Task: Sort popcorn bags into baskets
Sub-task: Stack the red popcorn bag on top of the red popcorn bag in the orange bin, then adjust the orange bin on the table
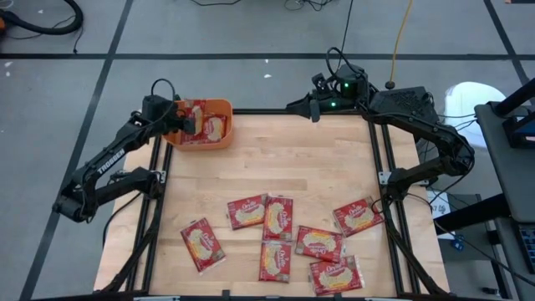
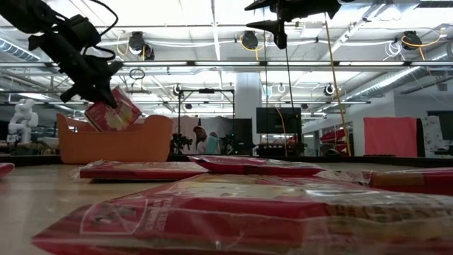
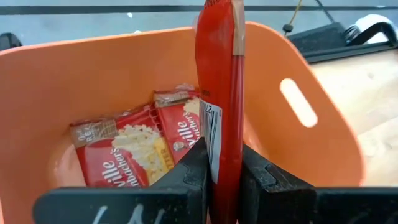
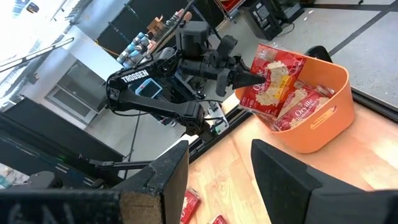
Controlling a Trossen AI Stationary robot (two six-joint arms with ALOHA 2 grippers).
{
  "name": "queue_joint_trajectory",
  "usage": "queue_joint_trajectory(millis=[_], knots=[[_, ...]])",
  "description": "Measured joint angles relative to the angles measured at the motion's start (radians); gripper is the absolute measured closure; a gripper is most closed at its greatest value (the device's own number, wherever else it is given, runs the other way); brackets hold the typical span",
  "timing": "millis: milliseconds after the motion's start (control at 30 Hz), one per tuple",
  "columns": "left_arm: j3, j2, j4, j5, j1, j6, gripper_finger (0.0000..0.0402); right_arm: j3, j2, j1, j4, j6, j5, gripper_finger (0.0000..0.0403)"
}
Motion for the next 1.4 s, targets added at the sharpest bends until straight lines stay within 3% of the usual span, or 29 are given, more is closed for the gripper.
queue_joint_trajectory(millis=[200, 433, 800, 1400], knots=[[0.000, 0.031, 0.000, -0.089, -0.042, 0.006, 0.0354, 0.000, 0.000, 0.000, 0.000, 0.000, 0.000, 0.0236], [0.000, 0.034, -0.003, -0.111, -0.052, 0.013, 0.0350, 0.000, 0.000, 0.007, 0.000, 0.007, 0.000, 0.0236], [0.002, 0.039, -0.013, -0.122, -0.058, 0.031, 0.0259, 0.000, 0.000, 0.021, 0.000, 0.005, 0.000, 0.0236], [0.002, 0.042, -0.038, -0.144, -0.071, 0.058, 0.0256, 0.000, 0.000, 0.021, 0.000, -0.009, 0.000, 0.0236]])
